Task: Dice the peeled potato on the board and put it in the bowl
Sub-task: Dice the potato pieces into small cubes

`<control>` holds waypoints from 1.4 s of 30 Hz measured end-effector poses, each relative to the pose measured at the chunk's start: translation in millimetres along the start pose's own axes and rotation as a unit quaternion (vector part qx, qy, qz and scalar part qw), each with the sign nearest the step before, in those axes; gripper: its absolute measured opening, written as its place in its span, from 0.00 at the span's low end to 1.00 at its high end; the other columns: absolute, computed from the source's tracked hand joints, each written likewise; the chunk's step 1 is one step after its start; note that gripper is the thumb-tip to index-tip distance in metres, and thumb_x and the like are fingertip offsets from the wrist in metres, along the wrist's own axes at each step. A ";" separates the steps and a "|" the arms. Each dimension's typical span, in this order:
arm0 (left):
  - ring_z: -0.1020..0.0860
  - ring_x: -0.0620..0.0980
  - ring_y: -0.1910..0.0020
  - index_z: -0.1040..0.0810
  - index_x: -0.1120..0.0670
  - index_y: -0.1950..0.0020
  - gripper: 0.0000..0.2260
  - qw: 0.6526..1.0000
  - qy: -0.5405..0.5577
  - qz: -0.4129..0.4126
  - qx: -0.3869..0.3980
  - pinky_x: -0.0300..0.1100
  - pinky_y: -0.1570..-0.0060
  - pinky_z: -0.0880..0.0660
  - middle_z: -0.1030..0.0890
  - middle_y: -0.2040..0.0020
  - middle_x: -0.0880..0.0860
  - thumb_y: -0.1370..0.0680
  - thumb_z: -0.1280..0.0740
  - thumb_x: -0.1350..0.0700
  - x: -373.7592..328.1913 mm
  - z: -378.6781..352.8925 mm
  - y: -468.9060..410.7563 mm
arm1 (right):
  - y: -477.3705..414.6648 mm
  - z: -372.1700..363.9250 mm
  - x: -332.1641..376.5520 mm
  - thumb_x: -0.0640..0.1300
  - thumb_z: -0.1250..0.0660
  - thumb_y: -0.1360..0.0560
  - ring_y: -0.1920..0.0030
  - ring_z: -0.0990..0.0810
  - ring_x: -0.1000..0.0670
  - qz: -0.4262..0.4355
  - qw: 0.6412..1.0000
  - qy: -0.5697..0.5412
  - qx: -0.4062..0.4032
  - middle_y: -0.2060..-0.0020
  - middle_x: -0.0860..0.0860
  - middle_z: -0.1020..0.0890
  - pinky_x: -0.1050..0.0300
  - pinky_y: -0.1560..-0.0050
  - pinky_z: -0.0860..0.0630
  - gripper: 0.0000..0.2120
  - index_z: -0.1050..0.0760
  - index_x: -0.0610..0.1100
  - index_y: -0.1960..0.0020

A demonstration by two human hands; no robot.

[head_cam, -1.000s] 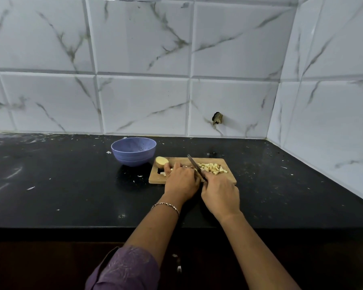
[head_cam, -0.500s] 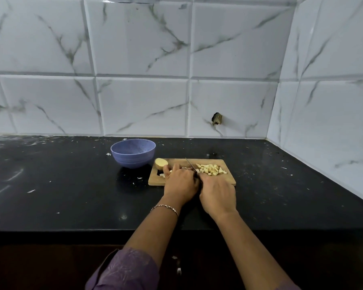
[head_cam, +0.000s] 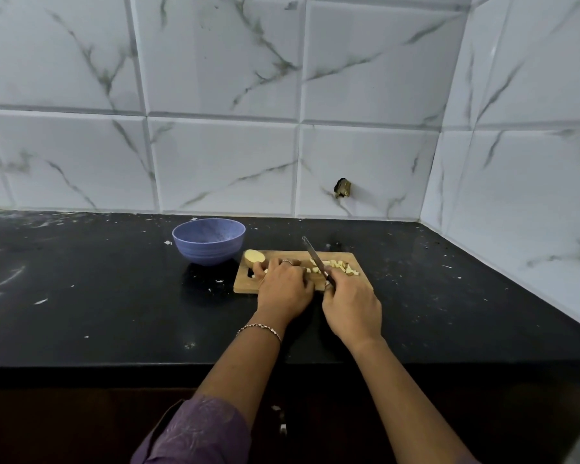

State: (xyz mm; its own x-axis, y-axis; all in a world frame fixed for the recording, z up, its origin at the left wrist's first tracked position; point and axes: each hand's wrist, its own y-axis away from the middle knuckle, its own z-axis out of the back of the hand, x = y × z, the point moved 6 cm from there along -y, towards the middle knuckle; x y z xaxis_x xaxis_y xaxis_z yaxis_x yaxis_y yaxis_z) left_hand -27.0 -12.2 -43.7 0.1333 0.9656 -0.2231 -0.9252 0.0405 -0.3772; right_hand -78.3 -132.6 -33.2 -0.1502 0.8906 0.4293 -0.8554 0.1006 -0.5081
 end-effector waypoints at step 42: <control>0.33 0.50 0.31 0.23 0.44 0.34 0.16 0.989 0.105 0.087 -0.060 0.56 0.33 0.44 0.25 0.33 0.47 0.21 0.37 0.50 17.5 5.4 -4.2 | 0.5 -1.0 5.5 0.48 0.38 0.20 0.53 0.20 0.50 0.039 0.998 0.042 -0.011 0.56 0.53 0.19 0.54 0.57 0.23 0.17 0.27 0.56 0.31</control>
State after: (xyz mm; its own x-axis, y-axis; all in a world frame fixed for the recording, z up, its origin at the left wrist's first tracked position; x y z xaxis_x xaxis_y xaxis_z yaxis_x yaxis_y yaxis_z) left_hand -22.8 5.9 -41.1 0.0571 0.8805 -0.4705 -0.8937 -0.1650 -0.4173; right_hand -79.1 -127.2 -31.9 -0.1720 0.9304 0.3238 -0.8317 0.0391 -0.5539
